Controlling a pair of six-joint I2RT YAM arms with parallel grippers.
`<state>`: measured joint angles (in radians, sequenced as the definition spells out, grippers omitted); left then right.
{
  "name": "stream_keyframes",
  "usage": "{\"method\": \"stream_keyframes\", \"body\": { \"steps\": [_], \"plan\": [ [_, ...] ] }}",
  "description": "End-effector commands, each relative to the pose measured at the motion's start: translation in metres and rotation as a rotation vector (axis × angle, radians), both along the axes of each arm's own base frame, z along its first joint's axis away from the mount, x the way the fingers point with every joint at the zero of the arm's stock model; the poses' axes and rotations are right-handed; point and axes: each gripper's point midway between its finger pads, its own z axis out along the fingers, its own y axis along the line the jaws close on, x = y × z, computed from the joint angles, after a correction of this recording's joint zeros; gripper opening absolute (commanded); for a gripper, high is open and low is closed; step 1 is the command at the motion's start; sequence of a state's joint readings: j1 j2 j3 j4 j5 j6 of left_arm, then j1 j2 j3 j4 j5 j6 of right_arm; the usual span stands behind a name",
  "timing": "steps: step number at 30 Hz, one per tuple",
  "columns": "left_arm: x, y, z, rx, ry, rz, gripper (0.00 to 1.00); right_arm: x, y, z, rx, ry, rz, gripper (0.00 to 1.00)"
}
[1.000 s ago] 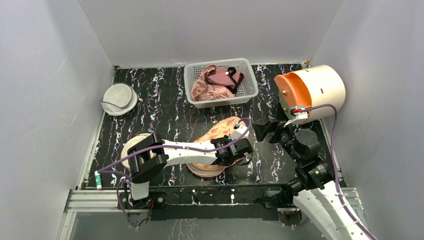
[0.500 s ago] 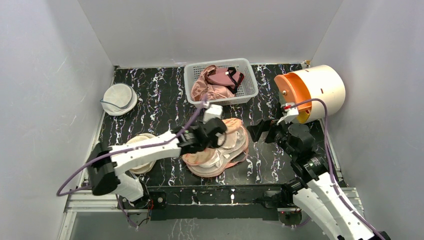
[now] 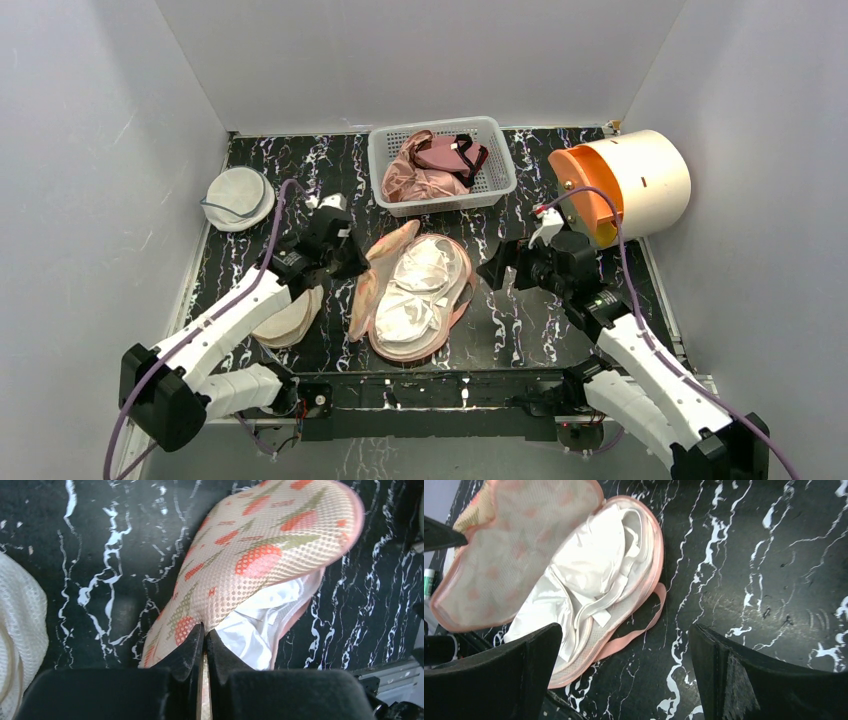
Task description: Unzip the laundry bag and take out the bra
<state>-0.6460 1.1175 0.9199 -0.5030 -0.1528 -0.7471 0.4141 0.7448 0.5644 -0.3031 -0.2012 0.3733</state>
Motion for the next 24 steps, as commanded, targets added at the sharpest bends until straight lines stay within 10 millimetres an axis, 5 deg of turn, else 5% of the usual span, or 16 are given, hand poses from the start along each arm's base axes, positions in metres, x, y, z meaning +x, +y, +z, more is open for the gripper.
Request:
{"method": "stream_keyframes", "body": {
  "steps": [1,6,12,17,24],
  "plan": [
    [-0.004,0.013,-0.012,-0.090,0.095,0.006,0.00,0.004,0.018,0.015,0.051,-0.014,0.078,0.98],
    [0.001,0.056,-0.033,-0.012,0.127,0.105,0.00,0.001,0.031,0.002,0.083,0.081,0.127,0.97],
    [0.016,0.080,-0.035,-0.121,0.126,0.237,0.56,-0.009,0.059,-0.019,0.223,0.238,0.174,0.92],
    [0.032,0.095,-0.004,-0.083,0.058,0.318,0.84,-0.018,0.089,-0.026,0.252,0.312,0.197,0.89],
    [0.066,0.103,0.082,-0.106,-0.213,0.345,0.91,-0.029,0.121,-0.028,0.216,0.321,0.237,0.86]
  ]
}}
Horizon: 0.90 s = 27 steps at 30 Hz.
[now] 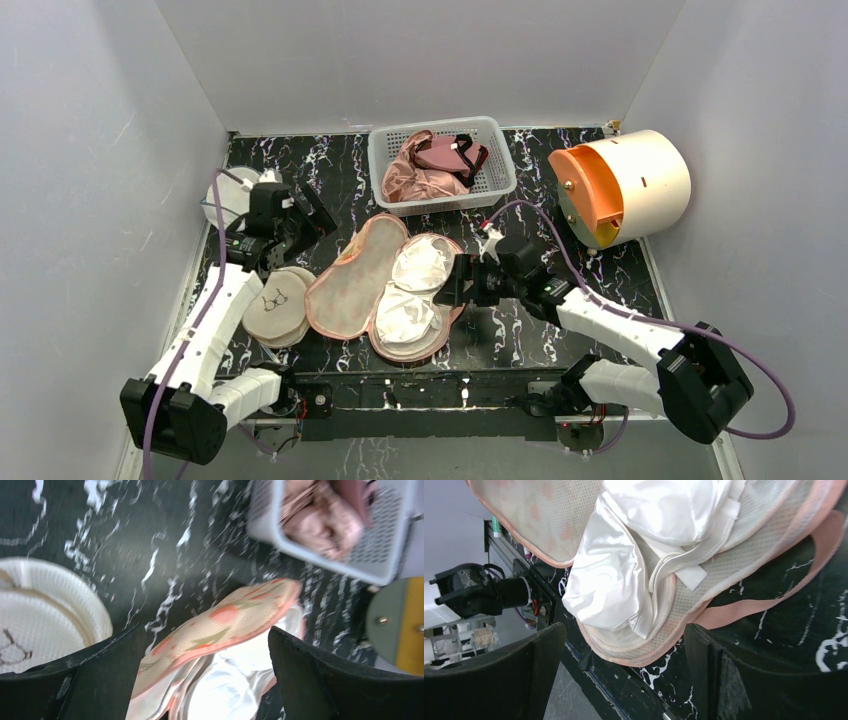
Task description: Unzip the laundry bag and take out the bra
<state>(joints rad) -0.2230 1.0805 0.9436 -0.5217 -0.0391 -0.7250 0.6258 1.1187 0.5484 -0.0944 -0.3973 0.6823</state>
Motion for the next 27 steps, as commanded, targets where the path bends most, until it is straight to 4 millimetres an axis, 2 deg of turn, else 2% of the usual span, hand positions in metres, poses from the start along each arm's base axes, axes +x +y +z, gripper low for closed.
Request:
{"method": "stream_keyframes", "body": {
  "steps": [1,3,5,8,11,15,17,19,22,24,27],
  "plan": [
    [0.022,0.003,0.074,-0.003,-0.249,0.005,0.91,0.012,0.027,0.028,0.035,-0.087,-0.006,0.86],
    [0.026,-0.009,0.079,-0.027,-0.294,-0.075,0.92,0.016,0.029,0.029,0.016,-0.090,-0.010,0.87],
    [0.024,-0.029,0.070,-0.047,-0.286,-0.218,0.98,0.020,0.030,0.033,0.004,-0.092,-0.014,0.87],
    [0.015,-0.053,0.037,-0.082,-0.202,-0.405,0.98,0.025,0.030,0.039,0.001,-0.117,-0.026,0.88],
    [0.006,-0.060,0.005,-0.070,-0.107,-0.501,0.98,0.029,0.030,0.040,-0.003,-0.124,-0.038,0.89],
    [0.008,-0.046,-0.028,0.035,-0.003,-0.497,0.98,0.030,0.032,0.033,-0.003,-0.113,-0.041,0.89],
    [0.008,-0.050,-0.037,0.024,0.030,-0.523,0.98,0.031,0.031,0.030,-0.011,-0.110,-0.049,0.89],
    [0.011,-0.047,-0.047,0.036,0.072,-0.501,0.90,0.031,0.030,0.028,-0.018,-0.114,-0.052,0.90],
    [0.016,-0.029,-0.069,0.097,0.142,-0.394,0.70,0.035,0.025,0.021,-0.043,-0.118,-0.073,0.90],
    [0.015,-0.014,-0.092,0.142,0.216,-0.328,0.69,0.036,0.022,0.017,-0.066,-0.118,-0.081,0.90],
    [0.010,-0.002,-0.114,0.186,0.293,-0.305,0.64,0.036,0.019,0.012,-0.100,-0.111,-0.081,0.90]
  ]
}}
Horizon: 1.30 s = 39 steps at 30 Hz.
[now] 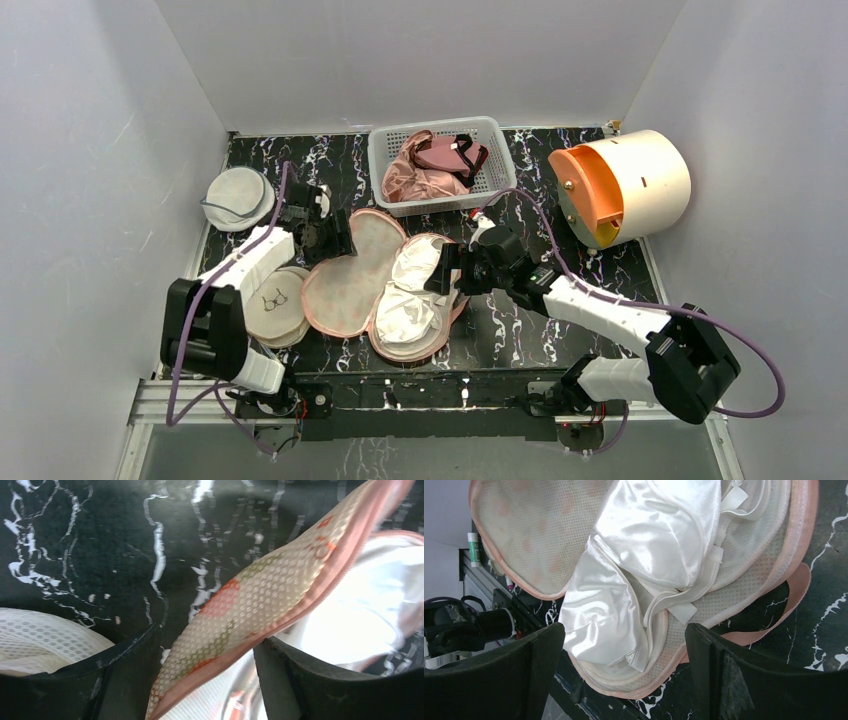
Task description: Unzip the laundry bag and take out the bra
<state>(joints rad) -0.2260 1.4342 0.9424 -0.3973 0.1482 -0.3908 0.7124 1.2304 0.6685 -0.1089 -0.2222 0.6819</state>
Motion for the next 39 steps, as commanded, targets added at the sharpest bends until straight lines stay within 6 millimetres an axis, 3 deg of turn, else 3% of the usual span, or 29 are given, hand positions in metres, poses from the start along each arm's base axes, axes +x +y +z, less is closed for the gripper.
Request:
{"method": "stream_keyframes", "body": {
  "steps": [1,4,10,13,19,23,27,32,39],
  "plan": [
    [-0.009,0.025,-0.028,0.111,0.088,0.072,0.63,0.012,-0.002,0.008,-0.024,-0.053,-0.023,0.90],
    [-0.005,0.026,-0.018,0.108,0.039,0.074,0.63,0.014,-0.003,0.010,-0.049,-0.059,-0.021,0.89],
    [0.012,0.036,0.025,0.157,-0.089,0.078,0.89,0.019,0.002,0.018,-0.118,-0.091,-0.018,0.86],
    [0.023,0.044,0.067,0.181,-0.221,0.103,0.98,0.020,0.017,0.023,-0.144,-0.109,-0.001,0.84],
    [0.047,0.054,0.149,0.192,-0.504,0.161,0.98,0.023,0.054,0.022,-0.261,-0.142,0.002,0.77],
    [0.062,0.058,0.188,0.186,-0.679,0.190,0.98,0.028,0.081,0.018,-0.387,-0.166,-0.046,0.72],
    [0.065,0.072,0.196,0.259,-0.747,0.220,0.98,0.033,0.092,0.001,-0.590,-0.210,-0.104,0.72],
    [0.050,0.097,0.175,0.351,-0.787,0.290,0.98,0.043,0.099,-0.011,-0.753,-0.271,-0.154,0.70],
    [0.044,0.087,0.177,0.282,-0.796,0.272,0.98,0.056,0.104,-0.027,-0.843,-0.303,-0.196,0.63]
  ]
}}
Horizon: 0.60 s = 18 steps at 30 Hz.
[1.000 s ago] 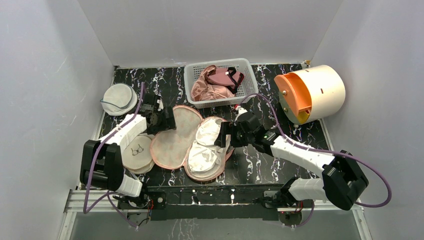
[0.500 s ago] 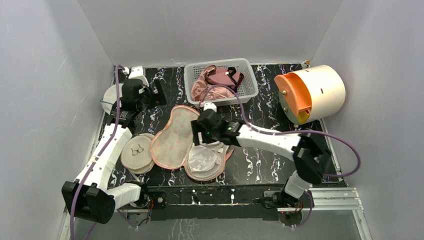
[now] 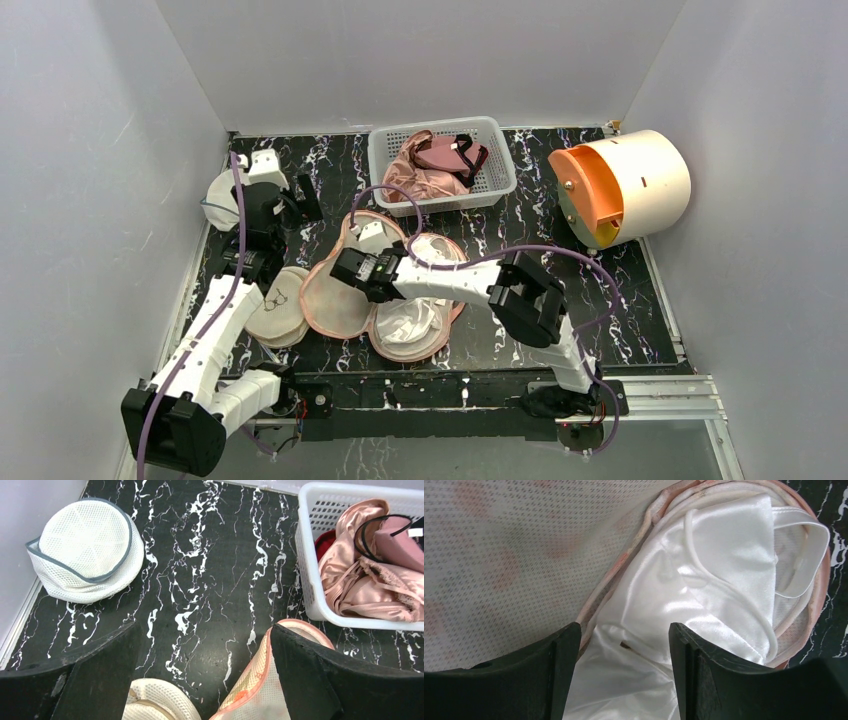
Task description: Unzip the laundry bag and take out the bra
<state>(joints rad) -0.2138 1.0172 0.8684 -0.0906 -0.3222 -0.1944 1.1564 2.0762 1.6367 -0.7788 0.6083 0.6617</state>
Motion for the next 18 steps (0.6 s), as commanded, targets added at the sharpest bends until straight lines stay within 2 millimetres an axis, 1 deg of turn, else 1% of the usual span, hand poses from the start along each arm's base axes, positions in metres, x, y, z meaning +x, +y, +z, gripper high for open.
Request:
{"method": "stream_keyframes", "body": {
  "steps": [1,3,4,9,12,15,18],
  "plan": [
    [0.004,-0.002,0.024,-0.034,-0.090,-0.003,0.98,0.023,-0.004,0.020,-0.039,-0.119,-0.076,0.63],
    [0.007,-0.006,0.021,-0.045,-0.071,-0.020,0.98,0.027,-0.003,0.017,-0.058,-0.142,-0.085,0.63],
    [0.008,-0.010,0.019,-0.050,-0.060,-0.038,0.98,0.030,-0.003,0.013,-0.075,-0.154,-0.095,0.63],
    [0.007,-0.009,0.018,-0.054,-0.061,-0.036,0.98,0.037,-0.005,0.008,-0.100,-0.190,-0.133,0.61],
    [0.008,-0.009,0.017,-0.053,-0.061,-0.036,0.98,0.038,-0.005,0.009,-0.092,-0.202,-0.141,0.55],
    [0.009,-0.010,0.016,-0.050,-0.053,-0.037,0.98,0.037,-0.006,0.008,-0.084,-0.202,-0.147,0.51],
    [0.009,-0.010,0.015,-0.050,-0.053,-0.038,0.98,0.036,-0.004,0.008,-0.067,-0.194,-0.148,0.42]
  ]
}}
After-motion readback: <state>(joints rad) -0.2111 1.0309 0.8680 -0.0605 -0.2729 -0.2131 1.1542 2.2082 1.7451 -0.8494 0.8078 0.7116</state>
